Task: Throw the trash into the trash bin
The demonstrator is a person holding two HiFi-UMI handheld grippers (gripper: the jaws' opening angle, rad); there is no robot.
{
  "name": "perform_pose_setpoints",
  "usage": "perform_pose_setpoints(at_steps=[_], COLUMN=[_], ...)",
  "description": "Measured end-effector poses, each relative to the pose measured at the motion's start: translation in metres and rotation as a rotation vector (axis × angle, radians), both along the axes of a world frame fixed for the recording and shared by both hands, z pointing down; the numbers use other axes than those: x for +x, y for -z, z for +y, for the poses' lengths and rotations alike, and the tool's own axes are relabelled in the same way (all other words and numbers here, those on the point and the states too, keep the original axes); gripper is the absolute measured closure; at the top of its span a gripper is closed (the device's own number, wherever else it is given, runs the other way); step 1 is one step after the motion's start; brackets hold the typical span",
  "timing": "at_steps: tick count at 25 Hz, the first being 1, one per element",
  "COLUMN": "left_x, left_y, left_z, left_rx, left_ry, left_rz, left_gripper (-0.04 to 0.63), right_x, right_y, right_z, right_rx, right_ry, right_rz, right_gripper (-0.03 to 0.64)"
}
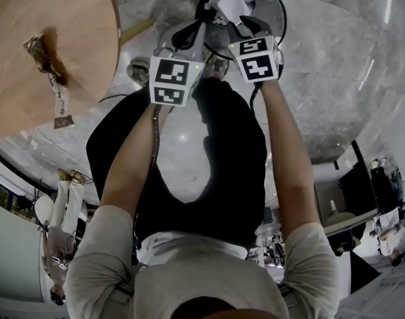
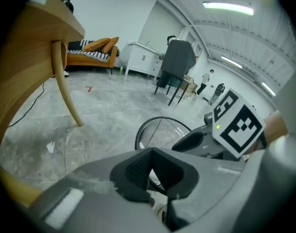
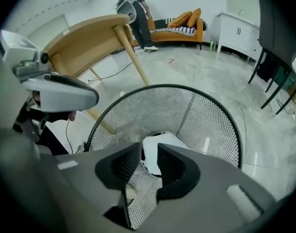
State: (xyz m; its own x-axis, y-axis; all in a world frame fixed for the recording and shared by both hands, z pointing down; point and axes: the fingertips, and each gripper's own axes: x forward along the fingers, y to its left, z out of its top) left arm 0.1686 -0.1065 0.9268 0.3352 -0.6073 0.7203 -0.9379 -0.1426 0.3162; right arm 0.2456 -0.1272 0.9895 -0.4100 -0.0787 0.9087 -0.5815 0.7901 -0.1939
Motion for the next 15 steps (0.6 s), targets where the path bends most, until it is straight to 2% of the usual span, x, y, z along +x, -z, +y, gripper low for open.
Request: perform_pose_setpoints(at_steps=[3, 7, 15], left_x=[0.003, 0.008, 0.022], left_y=[0.021, 0.066, 0.178], left_z=[0.001, 0.003, 0.003], left_rx=[0.001, 0.010, 0.041], left_ry=[-0.019, -0.030, -0.038], left_rz=[-0.004, 0.002, 0.015], left_gripper=[0.577, 0.577, 0.577], right_x=[0.000, -0.001, -0.005], right_y=[0.029, 0.088, 0.226], right_z=[-0.003, -0.007, -0.001], right_rx=[0.023, 0.080, 0.155], right_ry=[-0.003, -0.024, -0.059], right_rz=[-0.018, -0.055, -0.159], right_gripper=[0.505, 0.609, 0.609])
